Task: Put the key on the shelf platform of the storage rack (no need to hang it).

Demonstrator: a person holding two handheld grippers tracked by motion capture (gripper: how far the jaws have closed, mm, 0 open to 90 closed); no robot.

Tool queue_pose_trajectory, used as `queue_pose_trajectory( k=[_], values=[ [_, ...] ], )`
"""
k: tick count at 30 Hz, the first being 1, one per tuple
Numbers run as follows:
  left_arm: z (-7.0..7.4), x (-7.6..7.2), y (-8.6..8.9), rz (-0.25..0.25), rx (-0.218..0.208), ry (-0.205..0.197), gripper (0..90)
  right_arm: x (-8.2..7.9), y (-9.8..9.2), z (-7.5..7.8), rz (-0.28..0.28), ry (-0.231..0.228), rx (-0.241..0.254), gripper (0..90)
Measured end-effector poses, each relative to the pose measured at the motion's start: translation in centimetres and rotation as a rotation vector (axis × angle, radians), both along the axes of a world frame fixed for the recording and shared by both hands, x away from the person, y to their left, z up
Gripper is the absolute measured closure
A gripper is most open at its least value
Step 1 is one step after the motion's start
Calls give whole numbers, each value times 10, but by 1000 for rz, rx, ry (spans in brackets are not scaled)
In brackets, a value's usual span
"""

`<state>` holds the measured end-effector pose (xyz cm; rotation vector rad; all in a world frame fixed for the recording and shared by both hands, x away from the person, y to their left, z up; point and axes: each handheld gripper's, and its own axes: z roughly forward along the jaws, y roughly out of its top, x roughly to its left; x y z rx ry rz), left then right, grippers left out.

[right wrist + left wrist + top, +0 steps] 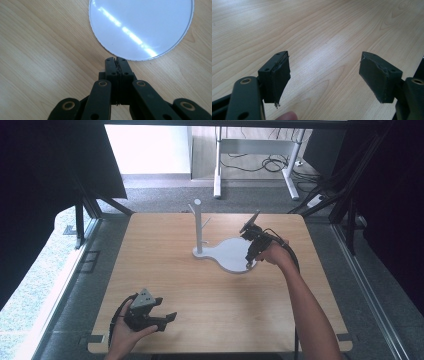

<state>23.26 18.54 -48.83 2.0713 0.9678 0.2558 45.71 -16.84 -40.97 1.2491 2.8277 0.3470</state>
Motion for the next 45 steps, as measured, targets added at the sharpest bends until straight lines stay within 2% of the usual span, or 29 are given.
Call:
queue_pose_trajectory(
  k=[11, 16, 24, 32, 45],
  values=[
    [1, 0, 1, -1, -4, -2, 250, 11, 3, -1, -23, 2, 33, 894],
    [1, 0, 0, -3, -3, -1, 250, 17, 4, -2, -29, -1, 14, 894],
    [0, 0, 0, -7, -3, -1, 250, 28, 8, 1, -31, -15, 28, 894],
    [0, 0, 0, -9, -2, 0, 250, 39, 13, -3, -38, -15, 15, 893],
    [-1, 0, -3, -12, -1, 1, 250, 50, 21, -6, -56, -29, 32, 893]
  ],
)
